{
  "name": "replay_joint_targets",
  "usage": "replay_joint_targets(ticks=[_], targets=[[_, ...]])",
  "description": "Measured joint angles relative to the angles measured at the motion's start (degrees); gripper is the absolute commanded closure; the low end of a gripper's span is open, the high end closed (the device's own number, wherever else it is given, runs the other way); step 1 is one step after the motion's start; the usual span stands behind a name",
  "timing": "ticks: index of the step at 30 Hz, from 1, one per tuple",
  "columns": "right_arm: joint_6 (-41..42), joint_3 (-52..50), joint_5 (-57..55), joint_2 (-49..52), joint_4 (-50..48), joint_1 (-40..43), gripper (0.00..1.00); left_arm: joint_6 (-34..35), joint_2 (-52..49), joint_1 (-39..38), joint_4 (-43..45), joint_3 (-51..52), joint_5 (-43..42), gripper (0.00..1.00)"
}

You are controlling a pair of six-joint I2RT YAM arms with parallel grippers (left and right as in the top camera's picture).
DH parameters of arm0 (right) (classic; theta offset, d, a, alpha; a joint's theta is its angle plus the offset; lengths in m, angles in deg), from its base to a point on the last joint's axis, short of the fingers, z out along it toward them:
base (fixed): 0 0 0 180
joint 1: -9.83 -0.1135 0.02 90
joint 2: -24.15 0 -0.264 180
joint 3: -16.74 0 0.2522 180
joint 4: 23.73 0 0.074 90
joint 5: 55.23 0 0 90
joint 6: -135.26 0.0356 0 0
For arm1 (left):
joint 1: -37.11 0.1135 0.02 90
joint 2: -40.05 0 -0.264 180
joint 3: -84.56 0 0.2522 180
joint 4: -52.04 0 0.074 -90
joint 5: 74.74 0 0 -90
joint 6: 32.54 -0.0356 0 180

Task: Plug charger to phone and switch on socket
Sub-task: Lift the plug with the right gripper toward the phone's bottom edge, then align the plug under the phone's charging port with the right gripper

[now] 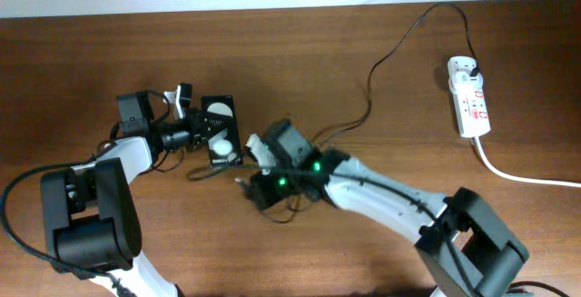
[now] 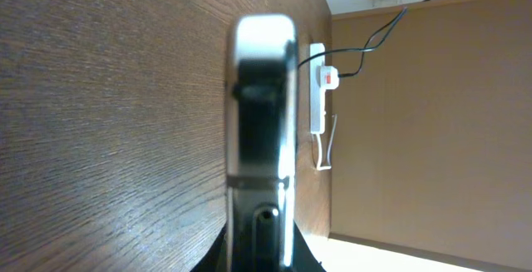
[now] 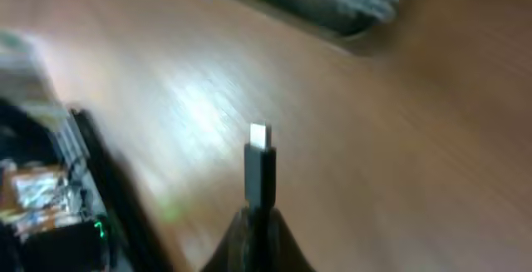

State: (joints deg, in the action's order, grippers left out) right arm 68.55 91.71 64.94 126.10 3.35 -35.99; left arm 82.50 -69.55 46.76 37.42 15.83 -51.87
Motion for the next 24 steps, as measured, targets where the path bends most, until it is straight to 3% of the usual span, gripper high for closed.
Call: replay_joint_targets(ticks=[2,9,24], targets=[[4.5,-7.1,2.5,0.0,-14.4,-2.2,0.96,0.0,0.0,0.0,0.0,0.0,-0.4,1.0],[10.3,-11.3,2.2,0.0,-28.2,-2.3,0.96,-0.2,0.0,0.0,1.0,0.0,-1.5,1.0],[21.8,-11.3,-5.8,0.0,-31.5,-2.3,0.96,5.2,0.0,-1.6,4.7,0.0,-4.5,1.0]])
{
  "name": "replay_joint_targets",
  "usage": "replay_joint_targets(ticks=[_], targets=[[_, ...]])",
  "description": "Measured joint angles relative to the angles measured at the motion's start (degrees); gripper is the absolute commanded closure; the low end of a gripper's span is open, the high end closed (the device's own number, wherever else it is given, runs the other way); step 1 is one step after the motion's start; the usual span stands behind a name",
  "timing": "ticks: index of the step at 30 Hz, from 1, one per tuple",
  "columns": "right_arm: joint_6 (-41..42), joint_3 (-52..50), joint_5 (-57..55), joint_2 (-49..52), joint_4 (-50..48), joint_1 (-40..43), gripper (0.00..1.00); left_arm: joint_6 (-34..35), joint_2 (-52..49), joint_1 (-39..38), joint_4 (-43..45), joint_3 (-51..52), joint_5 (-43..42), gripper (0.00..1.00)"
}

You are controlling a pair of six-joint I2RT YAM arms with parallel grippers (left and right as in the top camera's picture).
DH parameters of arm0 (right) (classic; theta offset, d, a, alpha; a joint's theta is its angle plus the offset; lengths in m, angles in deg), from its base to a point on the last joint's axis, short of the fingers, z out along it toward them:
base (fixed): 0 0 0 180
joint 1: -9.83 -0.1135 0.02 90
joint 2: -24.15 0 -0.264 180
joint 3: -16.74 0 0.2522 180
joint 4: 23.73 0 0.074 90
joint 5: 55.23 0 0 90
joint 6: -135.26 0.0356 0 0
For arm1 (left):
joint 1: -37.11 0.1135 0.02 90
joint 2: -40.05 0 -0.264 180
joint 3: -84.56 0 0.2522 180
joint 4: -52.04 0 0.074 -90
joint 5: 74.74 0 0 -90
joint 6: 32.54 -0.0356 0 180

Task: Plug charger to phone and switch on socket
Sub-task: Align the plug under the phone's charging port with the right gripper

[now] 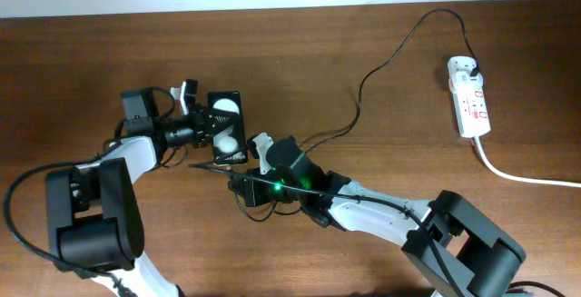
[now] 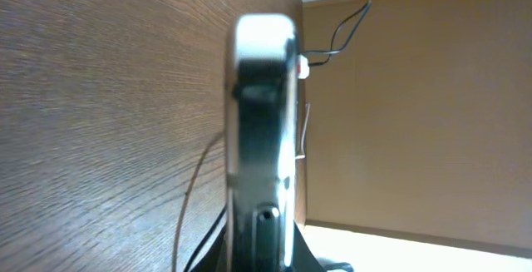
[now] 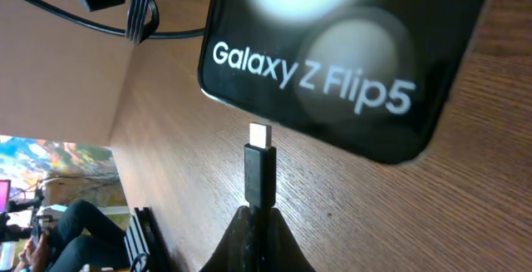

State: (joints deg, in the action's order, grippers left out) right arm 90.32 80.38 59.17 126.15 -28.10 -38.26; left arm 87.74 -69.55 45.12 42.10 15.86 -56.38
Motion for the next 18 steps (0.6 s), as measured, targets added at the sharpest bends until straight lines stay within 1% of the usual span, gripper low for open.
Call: replay_joint_targets(ticks=[18], targets=[[0.2,0.0,0.0,0.0,0.0,-0.8,0.96,0.0,0.0,-0.2,0.1,0.0,0.0,1.0]])
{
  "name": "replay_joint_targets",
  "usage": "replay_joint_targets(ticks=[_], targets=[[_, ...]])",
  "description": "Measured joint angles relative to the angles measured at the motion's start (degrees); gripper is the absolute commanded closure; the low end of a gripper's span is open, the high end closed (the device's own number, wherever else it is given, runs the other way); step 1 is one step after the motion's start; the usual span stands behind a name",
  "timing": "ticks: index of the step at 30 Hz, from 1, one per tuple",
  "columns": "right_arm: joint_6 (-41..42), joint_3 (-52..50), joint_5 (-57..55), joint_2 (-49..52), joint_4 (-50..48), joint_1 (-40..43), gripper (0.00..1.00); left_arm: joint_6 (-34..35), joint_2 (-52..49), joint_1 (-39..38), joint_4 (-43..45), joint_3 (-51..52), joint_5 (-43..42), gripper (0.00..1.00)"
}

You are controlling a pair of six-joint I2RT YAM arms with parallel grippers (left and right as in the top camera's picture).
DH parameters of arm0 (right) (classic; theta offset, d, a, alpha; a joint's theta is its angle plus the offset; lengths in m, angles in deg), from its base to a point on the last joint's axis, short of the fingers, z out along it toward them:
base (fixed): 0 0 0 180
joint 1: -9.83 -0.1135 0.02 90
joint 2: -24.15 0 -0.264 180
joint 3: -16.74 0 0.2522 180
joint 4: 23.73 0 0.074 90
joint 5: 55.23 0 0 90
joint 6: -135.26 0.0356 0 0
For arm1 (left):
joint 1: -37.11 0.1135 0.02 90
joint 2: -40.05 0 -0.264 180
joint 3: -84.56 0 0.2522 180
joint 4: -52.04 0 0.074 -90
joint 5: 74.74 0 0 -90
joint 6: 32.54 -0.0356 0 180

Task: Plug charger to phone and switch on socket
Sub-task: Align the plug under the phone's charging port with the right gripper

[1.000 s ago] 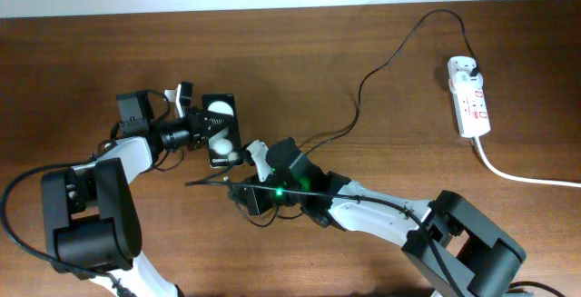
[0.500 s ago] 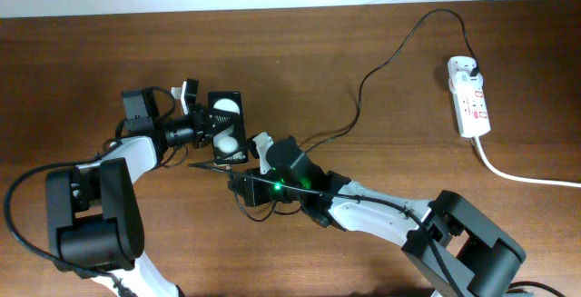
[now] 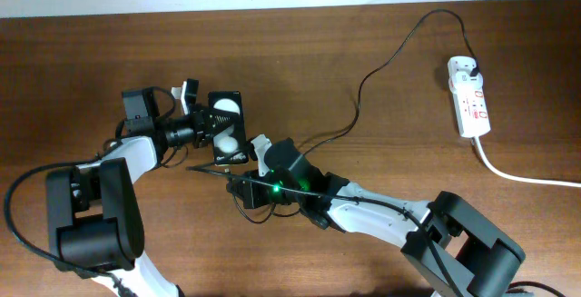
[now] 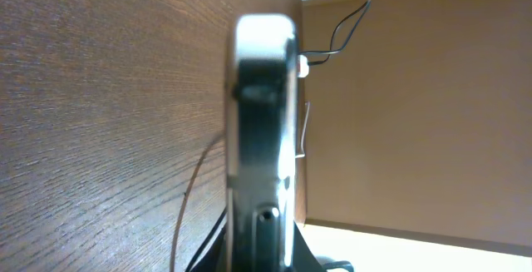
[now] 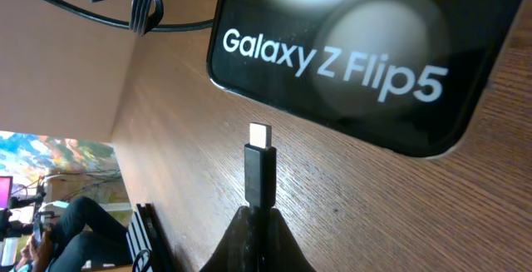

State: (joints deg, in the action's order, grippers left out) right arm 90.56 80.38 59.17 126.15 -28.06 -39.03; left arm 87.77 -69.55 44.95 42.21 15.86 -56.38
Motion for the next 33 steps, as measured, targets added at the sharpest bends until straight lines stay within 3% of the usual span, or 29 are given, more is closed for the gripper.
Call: replay_joint_targets(ticks=[18,24,33], targets=[[4.3,0.0,-1.7,0.0,-1.8,0.0,0.96,0.4,0.0,0.0,0.2,0.0,0.0,1.0],[5.9,0.0,-2.1,0.0,-1.8,0.7,0.96,4.7,0.0,0.0,0.2,0.0,0.0,1.0],[6.7,-0.7,9.2,0.0,-3.3,4.2,0.96,6.9,0.0,0.0,2.0,0.0,-1.4,1.0]])
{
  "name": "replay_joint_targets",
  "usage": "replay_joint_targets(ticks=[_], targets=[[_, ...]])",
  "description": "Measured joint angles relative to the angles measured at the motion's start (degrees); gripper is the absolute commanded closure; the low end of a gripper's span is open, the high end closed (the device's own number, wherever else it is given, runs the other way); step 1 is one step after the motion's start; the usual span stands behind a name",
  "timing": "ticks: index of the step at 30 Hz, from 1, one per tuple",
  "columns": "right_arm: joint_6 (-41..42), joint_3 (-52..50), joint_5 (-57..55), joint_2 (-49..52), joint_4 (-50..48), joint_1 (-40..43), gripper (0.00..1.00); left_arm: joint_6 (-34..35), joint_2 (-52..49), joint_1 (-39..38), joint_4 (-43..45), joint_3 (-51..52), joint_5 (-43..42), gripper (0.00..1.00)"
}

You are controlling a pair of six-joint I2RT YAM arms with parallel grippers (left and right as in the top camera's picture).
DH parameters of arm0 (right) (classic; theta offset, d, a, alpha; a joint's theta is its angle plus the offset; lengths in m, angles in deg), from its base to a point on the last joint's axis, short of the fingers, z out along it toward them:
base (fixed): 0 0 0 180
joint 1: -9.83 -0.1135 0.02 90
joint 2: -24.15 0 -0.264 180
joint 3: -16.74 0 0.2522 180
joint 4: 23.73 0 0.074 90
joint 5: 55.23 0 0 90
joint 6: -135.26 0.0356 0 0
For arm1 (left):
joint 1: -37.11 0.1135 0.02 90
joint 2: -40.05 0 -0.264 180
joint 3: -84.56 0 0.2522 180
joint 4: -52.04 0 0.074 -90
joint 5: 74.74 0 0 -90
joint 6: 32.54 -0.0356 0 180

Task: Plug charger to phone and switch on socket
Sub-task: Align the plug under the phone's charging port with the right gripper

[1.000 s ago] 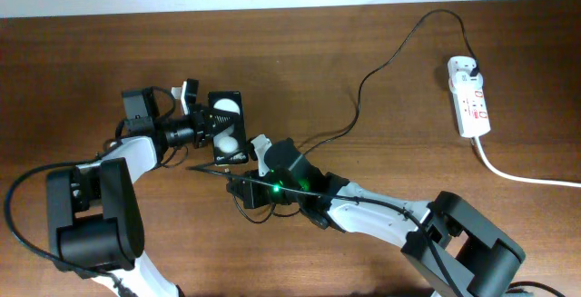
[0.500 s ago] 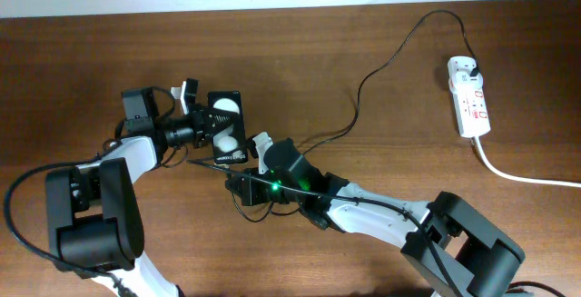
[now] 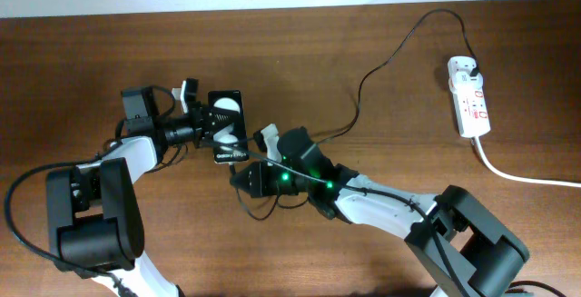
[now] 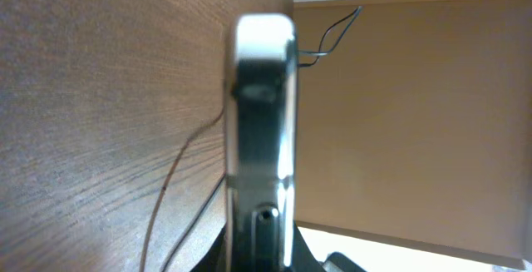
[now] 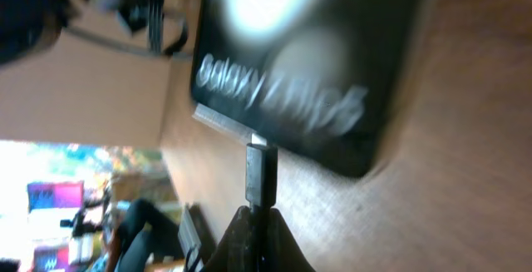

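Note:
The black Galaxy Z Flip5 phone (image 3: 227, 126) is held at its left end by my left gripper (image 3: 205, 130), which is shut on it. In the left wrist view the phone (image 4: 263, 114) stands edge-on between the fingers of the left gripper (image 4: 263, 226). My right gripper (image 5: 258, 220) is shut on the black charger plug (image 5: 259, 176). The plug's metal tip meets the lower edge of the phone (image 5: 307, 64); whether it is in the port I cannot tell. From overhead the right gripper (image 3: 245, 173) sits just below the phone.
The black charger cable (image 3: 381, 61) runs from the plug up and right to the white socket strip (image 3: 469, 97) near the table's right edge. A white lead (image 3: 522, 177) leaves the strip to the right. Loose cable loops lie under my right wrist.
My right gripper has brought the plug up to the phone: the gap between its tip and the phone's lower edge has closed. The right wrist sits a little further right. The left gripper still holds the phone.
At first my right gripper held the plug well below the phone, the left gripper shut on the phone. The phone then sat slightly higher, with the plug pointing at its lower edge across a small gap. That gap stayed, and now the tip touches the edge.

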State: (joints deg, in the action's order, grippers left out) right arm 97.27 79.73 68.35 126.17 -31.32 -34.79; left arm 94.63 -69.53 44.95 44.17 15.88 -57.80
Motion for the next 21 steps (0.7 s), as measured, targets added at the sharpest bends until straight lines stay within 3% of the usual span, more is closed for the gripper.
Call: replay_joint_targets(ticks=[7,13,21], targets=[[2.4,-13.2,3.0,-0.4,-24.2,0.0,0.96,0.0,0.0,2.1,1.6,0.2,0.1,1.0],[3.1,-14.6,-1.4,-0.4,-25.5,1.0,0.96,0.2,0.0,2.2,3.0,1.2,-0.1,1.0],[3.3,-14.6,-4.4,-0.4,-27.5,1.0,0.96,5.9,0.0,-2.5,12.2,1.5,-0.4,1.0]])
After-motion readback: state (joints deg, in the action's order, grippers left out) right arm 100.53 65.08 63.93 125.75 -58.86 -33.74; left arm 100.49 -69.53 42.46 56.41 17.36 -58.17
